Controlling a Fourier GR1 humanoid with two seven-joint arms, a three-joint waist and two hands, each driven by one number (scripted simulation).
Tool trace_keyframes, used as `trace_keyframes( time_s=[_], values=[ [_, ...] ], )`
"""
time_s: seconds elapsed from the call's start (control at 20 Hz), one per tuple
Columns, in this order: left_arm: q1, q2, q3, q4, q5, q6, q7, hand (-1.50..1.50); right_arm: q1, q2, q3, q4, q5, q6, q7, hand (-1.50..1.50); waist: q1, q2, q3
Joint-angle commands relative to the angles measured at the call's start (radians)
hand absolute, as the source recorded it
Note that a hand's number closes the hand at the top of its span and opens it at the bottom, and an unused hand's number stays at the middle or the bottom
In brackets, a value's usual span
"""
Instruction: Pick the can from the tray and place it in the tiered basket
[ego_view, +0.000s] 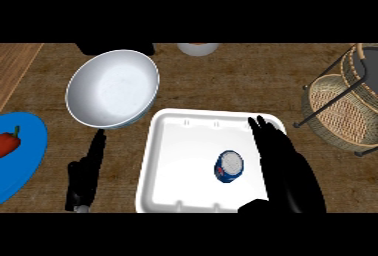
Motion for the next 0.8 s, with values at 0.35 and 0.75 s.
trace_keyframes(
  time_s=[0.35, 0.75],
  values=[
    [0.031, 0.005, 0.008, -0.021, -0.019, -0.003, 0.025, 0.0, -0.113, 0.223, -0.049, 0.175, -0.003, 0.193, 0.193, -1.5, 0.005, 0.004, -0.002],
    [0.002, -0.014, 0.03, 0.039, -0.012, -0.017, -0.002, 0.0, -0.07, 0.27, -0.028, 0.266, 0.03, 0.274, 0.209, -1.5, -0.008, 0.004, -0.003]
  ],
)
